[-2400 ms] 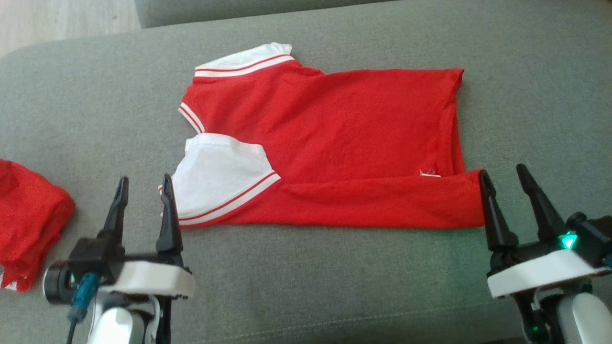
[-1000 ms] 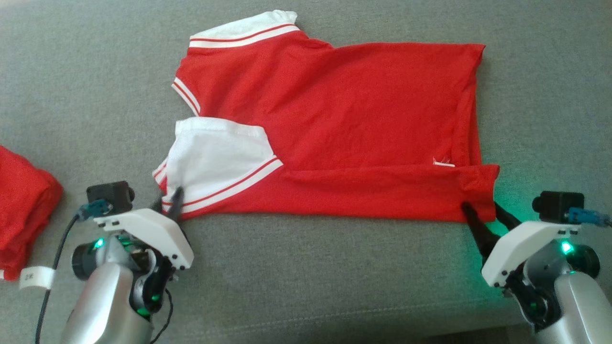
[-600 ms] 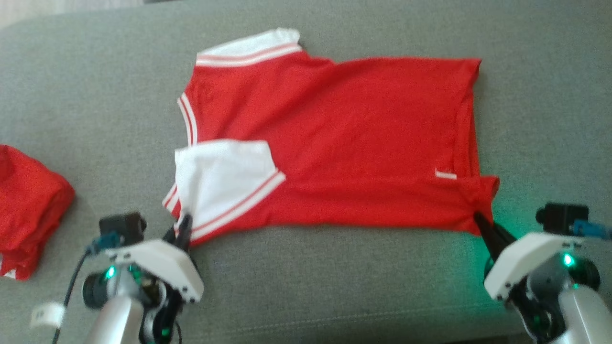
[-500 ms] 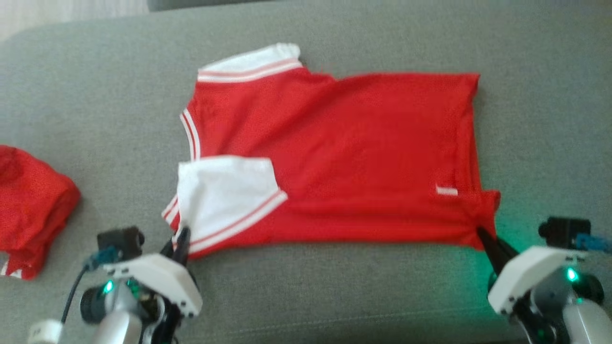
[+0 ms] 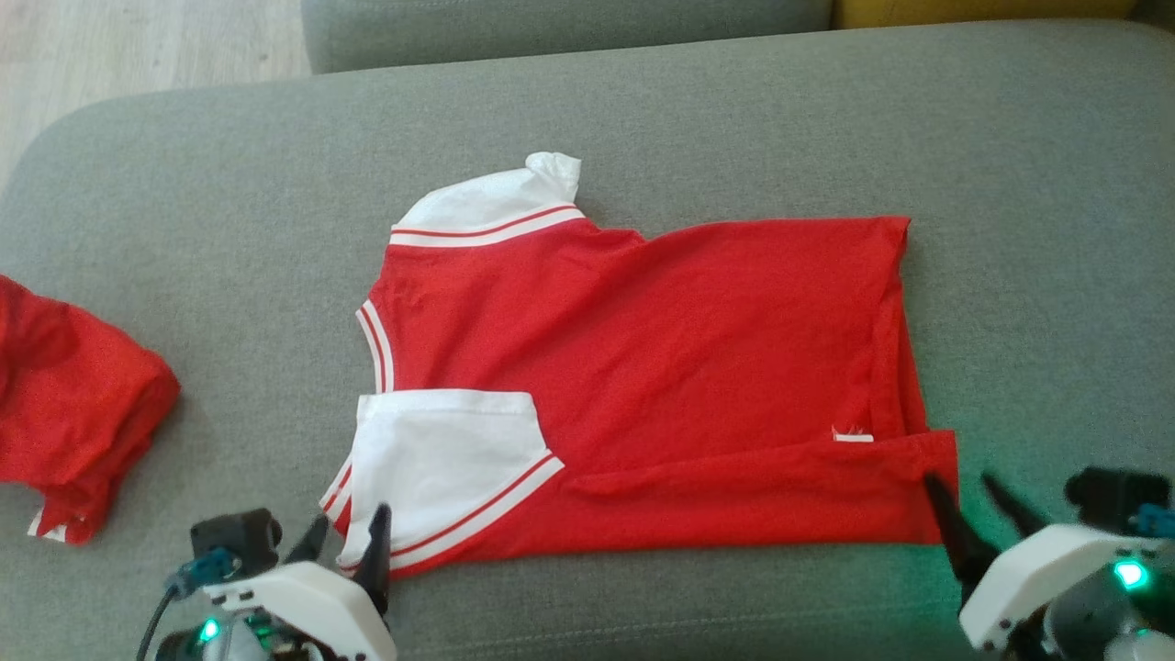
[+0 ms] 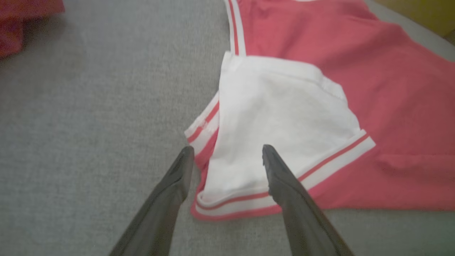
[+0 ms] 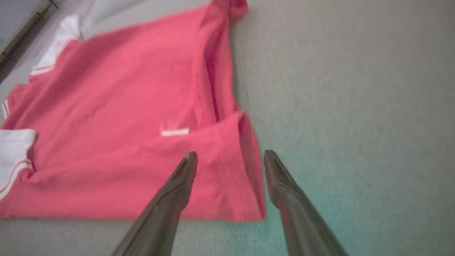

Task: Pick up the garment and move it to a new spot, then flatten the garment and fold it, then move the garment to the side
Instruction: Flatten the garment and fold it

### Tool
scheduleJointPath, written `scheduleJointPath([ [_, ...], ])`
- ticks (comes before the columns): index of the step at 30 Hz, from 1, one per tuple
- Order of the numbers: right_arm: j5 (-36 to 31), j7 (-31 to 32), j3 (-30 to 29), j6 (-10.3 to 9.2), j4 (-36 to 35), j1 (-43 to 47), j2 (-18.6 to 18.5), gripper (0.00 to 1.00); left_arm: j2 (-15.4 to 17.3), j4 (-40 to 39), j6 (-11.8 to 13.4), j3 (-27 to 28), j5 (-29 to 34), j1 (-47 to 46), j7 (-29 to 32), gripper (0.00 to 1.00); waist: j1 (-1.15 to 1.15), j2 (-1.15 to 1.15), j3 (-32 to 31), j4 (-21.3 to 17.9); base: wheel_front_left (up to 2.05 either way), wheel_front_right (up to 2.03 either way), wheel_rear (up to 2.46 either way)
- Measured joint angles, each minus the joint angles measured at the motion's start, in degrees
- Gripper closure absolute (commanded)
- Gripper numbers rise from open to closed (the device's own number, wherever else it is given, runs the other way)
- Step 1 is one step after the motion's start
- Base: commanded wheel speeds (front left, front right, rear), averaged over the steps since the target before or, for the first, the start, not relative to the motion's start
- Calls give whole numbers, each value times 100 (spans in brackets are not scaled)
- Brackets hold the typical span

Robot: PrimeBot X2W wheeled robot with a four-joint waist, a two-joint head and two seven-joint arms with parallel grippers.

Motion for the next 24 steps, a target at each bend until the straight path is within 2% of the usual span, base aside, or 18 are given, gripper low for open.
scheduleJointPath([
  [6,-505,-1062,43,0,-637,-19,-24,0,-16,-379,232,-46,545,-40,-1011,0,0,0,-69,-57,0,0,0],
  [11,-622,-1363,115,0,-1187,-130,-24,0,-16,-758,331,-49,910,-272,-1815,0,0,0,-159,-78,0,0,0],
  [17,-695,-1323,44,0,-1763,-174,9,0,29,-955,371,-75,1055,-365,-1982,0,0,0,-191,-67,0,0,0],
  [24,-733,-1270,24,0,-1875,-143,37,0,96,-1033,425,-98,1146,-366,-1922,0,0,0,-141,-90,0,0,0],
])
